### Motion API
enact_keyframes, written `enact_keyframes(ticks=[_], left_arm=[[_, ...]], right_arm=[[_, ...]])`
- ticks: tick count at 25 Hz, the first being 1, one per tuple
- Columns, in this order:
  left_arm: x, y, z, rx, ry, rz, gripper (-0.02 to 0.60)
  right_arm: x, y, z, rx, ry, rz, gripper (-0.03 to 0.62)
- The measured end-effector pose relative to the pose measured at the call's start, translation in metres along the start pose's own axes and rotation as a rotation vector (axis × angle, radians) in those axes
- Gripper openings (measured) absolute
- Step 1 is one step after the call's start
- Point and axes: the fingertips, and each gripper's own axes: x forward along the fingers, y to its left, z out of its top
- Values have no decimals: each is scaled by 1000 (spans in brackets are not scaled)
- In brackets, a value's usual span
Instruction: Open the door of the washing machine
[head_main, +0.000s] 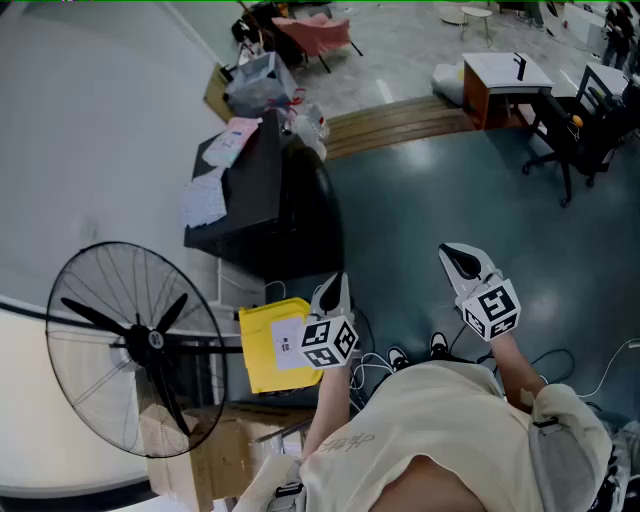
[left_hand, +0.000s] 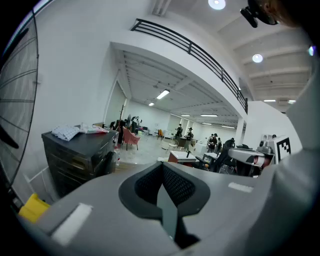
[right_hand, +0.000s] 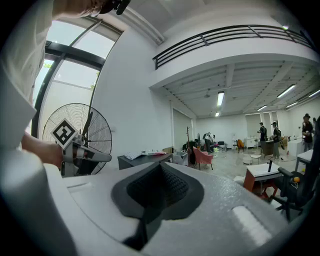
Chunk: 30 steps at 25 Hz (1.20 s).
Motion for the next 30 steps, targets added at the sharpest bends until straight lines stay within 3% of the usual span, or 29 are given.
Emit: enact_keyframes(ticks=[3,10,19,22,23,30], left_arm=[[-3,-5,-5,-23,4,-3,17],[-12,-13,-2,21,-12,-22,17],[-15,-14,-3,23,-9,-44,17],[-16,-13,-5,30,-12,-60,17],[-16,-11,-6,30,-13,-65,17],[-17,0,-21,6,4,-105,17]], right_arm=[[-11,1,-5,6,14,-6,2],[-22,1,6,6,-42,-41,2],[-28,9,7,-21,-15,-51,7],[-24,14,4,-17,1,-44,201],[-24,16,4,-17,2,-47,222],[-26,27,-5,-29,39,-89,222]])
